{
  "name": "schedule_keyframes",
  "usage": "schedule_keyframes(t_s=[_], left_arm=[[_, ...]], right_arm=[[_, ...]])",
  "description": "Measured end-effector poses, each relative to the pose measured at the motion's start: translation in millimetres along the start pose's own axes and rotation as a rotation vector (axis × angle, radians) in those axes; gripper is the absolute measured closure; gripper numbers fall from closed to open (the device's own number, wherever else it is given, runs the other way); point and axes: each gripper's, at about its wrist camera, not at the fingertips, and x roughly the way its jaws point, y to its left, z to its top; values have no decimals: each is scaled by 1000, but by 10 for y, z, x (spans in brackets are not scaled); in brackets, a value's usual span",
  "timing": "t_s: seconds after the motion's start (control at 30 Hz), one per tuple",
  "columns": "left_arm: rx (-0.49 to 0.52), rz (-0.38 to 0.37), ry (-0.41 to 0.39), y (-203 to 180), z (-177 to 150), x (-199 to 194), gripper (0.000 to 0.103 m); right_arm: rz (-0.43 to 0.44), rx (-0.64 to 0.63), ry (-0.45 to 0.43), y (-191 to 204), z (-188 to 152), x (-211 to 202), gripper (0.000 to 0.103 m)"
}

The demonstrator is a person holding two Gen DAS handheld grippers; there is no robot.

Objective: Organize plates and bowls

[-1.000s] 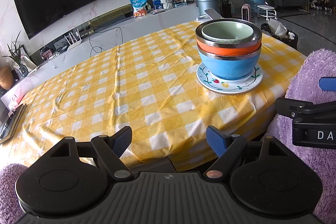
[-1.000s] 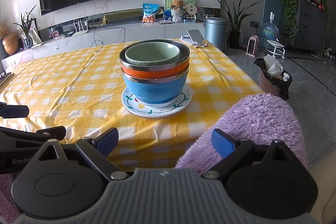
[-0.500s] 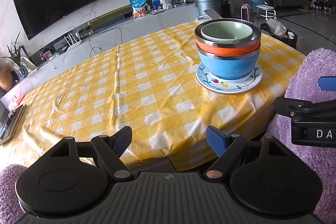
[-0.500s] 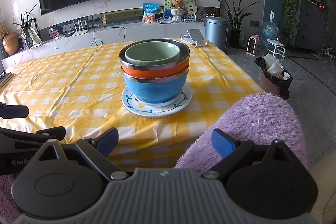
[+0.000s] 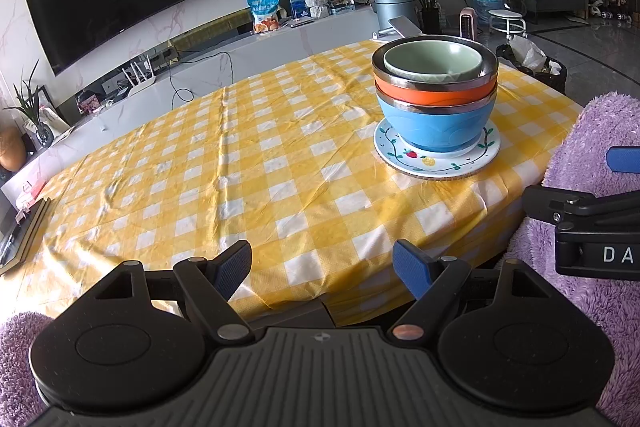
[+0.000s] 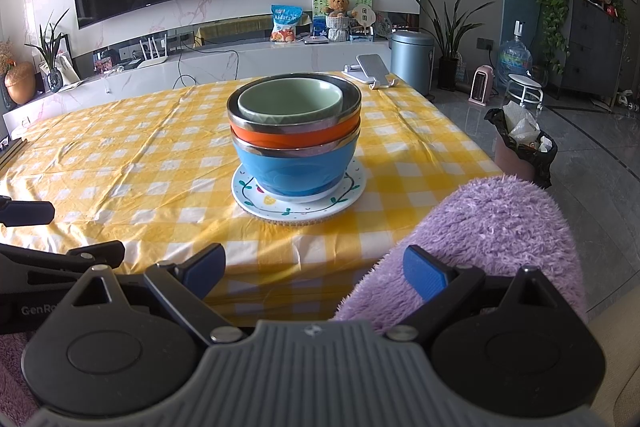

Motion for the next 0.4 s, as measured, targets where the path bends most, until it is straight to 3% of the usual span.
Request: schedule_keyframes(t_s=[0.4], left_arm=[[5, -6, -12, -12, -12, -27, 9]], right_arm=[[0, 0, 1, 1, 6, -2, 9]])
